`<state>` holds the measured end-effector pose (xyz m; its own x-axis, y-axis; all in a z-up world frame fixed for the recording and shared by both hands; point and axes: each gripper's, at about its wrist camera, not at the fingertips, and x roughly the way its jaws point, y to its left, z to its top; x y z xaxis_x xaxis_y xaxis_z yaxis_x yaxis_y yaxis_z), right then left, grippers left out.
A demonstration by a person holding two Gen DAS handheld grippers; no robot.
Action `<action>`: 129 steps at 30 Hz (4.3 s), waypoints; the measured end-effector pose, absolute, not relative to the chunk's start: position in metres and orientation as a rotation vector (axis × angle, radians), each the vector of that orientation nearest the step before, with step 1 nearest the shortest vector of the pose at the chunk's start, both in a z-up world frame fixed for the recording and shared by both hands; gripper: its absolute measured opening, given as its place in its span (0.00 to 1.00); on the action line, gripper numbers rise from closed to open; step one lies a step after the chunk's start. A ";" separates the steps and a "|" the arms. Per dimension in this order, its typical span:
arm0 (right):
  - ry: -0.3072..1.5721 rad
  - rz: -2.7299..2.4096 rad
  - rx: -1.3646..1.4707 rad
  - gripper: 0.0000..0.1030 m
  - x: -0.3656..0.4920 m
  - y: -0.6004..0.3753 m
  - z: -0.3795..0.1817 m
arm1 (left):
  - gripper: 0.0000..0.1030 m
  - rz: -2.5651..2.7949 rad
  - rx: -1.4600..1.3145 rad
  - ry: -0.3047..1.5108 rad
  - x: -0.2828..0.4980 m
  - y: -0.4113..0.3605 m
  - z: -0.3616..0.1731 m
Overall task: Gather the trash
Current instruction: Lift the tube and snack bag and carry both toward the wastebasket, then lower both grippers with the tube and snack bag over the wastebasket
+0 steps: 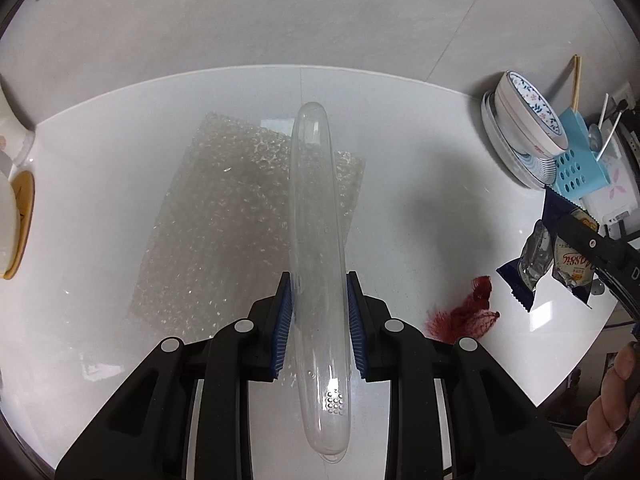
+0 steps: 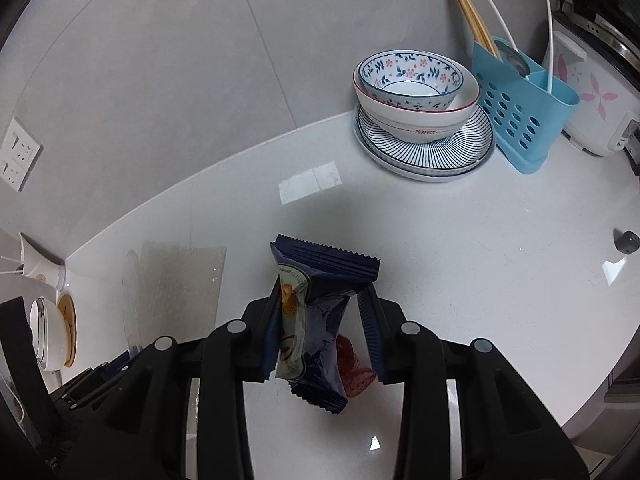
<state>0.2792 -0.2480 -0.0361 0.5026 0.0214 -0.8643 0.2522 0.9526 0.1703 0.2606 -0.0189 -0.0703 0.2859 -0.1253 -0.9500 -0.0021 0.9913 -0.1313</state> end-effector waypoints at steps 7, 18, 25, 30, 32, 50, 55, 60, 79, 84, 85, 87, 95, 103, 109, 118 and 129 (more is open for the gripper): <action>1.024 -0.129 0.273 0.31 0.248 -0.249 -0.030 | 0.25 -0.078 -0.106 1.257 0.238 -0.022 -0.057; 0.964 -0.069 0.257 0.31 0.198 -0.253 -0.012 | 0.25 -0.055 -0.104 1.231 0.194 -0.031 -0.042; 0.972 -0.045 0.218 0.31 0.174 -0.253 -0.009 | 0.25 -0.037 -0.102 1.224 0.166 -0.031 -0.037; 0.978 -0.022 0.199 0.31 0.158 -0.254 -0.009 | 0.25 -0.031 -0.098 1.215 0.149 -0.031 -0.034; 0.978 -0.016 0.191 0.31 0.151 -0.254 -0.010 | 0.25 -0.030 -0.098 1.213 0.142 -0.033 -0.033; 0.972 0.090 0.109 0.31 0.084 -0.255 -0.021 | 0.25 -0.047 -0.096 1.206 0.069 -0.051 -0.036; 0.979 0.107 0.102 0.31 0.066 -0.258 -0.026 | 0.25 -0.058 -0.083 1.204 0.051 -0.059 -0.038; 0.985 0.125 0.096 0.31 0.048 -0.261 -0.030 | 0.24 -0.066 -0.081 1.209 0.033 -0.066 -0.044; 1.060 0.223 0.077 0.31 -0.022 -0.261 -0.069 | 0.25 -0.112 -0.013 1.237 -0.062 -0.080 -0.074; 1.081 0.257 0.083 0.31 -0.044 -0.261 -0.089 | 0.24 -0.115 -0.003 1.270 -0.084 -0.074 -0.089; 1.084 0.267 0.085 0.31 -0.048 -0.260 -0.092 | 0.24 -0.112 0.005 1.277 -0.089 -0.073 -0.094; 1.093 0.275 0.089 0.31 -0.055 -0.261 -0.100 | 0.24 -0.117 -0.003 1.290 -0.095 -0.071 -0.102; 1.141 0.306 0.098 0.31 -0.074 -0.259 -0.147 | 0.24 -0.164 -0.042 1.322 -0.109 -0.071 -0.138; 1.168 0.295 0.050 0.31 -0.080 -0.256 -0.195 | 0.24 -0.222 -0.058 1.344 -0.117 -0.076 -0.179; 1.204 0.264 0.033 0.31 -0.074 -0.257 -0.228 | 0.24 -0.207 -0.062 1.376 -0.112 -0.073 -0.210; 1.272 0.266 0.042 0.31 -0.061 -0.254 -0.281 | 0.24 -0.216 -0.059 1.402 -0.105 -0.075 -0.253; 1.311 0.295 -0.019 0.38 -0.054 -0.246 -0.300 | 0.24 -0.195 -0.063 1.453 -0.110 -0.064 -0.278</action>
<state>-0.0537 -0.2462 -0.3001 0.2250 0.2029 -0.9530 -0.2245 0.9626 0.1519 -0.1099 -0.0637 -0.2782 0.1054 -0.1703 -0.9797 0.0939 0.9825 -0.1607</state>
